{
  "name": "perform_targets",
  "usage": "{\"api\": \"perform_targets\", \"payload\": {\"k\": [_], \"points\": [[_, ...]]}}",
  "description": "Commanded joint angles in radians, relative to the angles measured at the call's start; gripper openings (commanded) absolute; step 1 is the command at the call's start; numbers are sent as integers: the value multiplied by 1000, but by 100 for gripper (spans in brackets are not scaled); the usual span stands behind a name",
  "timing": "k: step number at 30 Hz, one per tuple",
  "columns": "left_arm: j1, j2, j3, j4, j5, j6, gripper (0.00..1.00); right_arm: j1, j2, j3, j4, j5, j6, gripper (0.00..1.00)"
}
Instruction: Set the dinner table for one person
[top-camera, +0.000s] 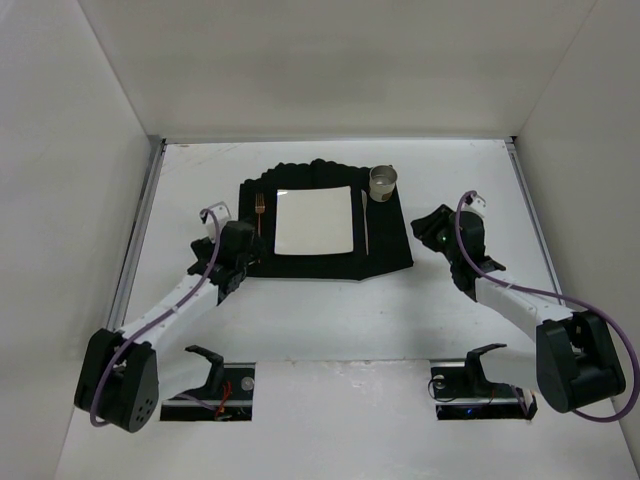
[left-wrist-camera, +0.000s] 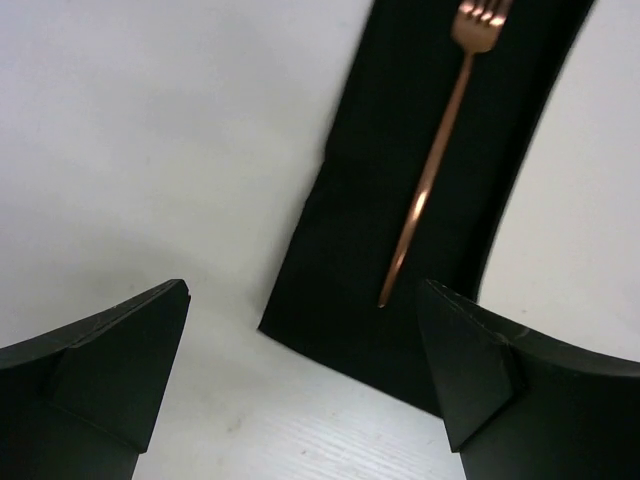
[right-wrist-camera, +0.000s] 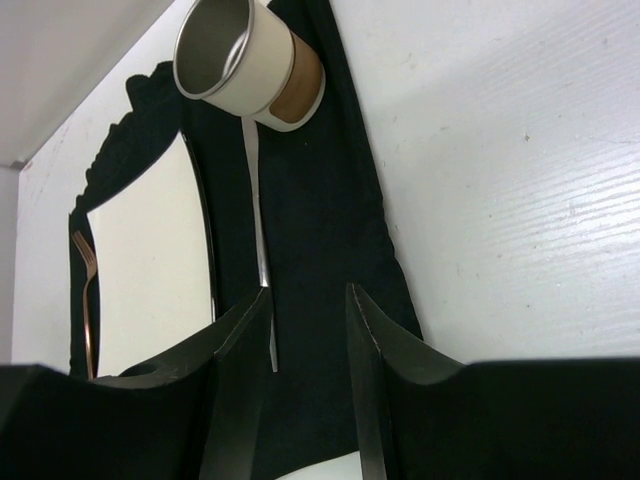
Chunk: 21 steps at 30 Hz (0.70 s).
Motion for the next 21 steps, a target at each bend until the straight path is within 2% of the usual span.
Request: {"api": "perform_targets", "payload": {"k": [1,8,15,21], "points": [[28,-78,-47,-36,-43,-125,100,9,-3,11,66,28,-9,42],[106,-225,-109,-93,-62,-215,100,9,-15,4,72,28,-7,45],[189,-278,-81,-197,-124,-271,100,0,-35,-7,72,33,-2,47],[220,-290,-92,-204,-158,-297,100,-2,-40,-15,84,45,2,48]]}}
